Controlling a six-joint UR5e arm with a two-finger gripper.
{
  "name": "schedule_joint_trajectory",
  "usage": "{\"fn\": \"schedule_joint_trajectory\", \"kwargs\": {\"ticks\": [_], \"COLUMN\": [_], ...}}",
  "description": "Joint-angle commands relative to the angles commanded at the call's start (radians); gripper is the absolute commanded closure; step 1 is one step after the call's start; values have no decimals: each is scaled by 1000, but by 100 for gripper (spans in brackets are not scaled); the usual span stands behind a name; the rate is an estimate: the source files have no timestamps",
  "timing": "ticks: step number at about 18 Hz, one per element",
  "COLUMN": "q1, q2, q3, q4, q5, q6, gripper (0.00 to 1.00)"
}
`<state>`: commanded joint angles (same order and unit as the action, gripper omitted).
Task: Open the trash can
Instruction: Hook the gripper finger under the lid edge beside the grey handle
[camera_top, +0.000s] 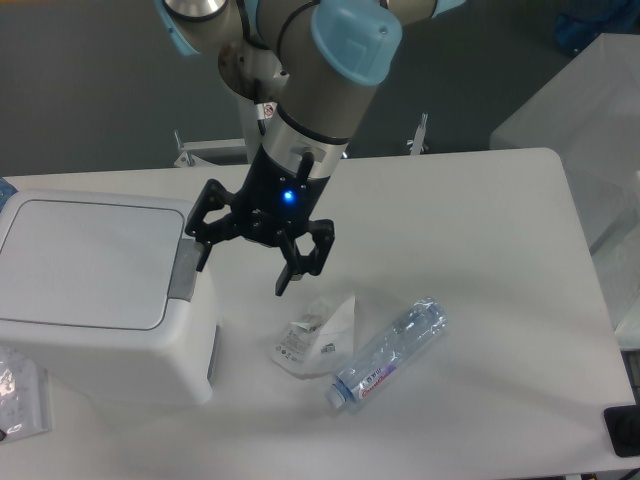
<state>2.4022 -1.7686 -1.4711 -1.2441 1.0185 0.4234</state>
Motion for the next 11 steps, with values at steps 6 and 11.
{"fn": "schedule_joint_trajectory", "kwargs": {"ticks": [6,11], "q1": [0,0], "q2": [-5,-14], "q3": [-8,-11], "q4": [3,21], "q5": [3,5], "q6": [2,3], "gripper": [0,0]}}
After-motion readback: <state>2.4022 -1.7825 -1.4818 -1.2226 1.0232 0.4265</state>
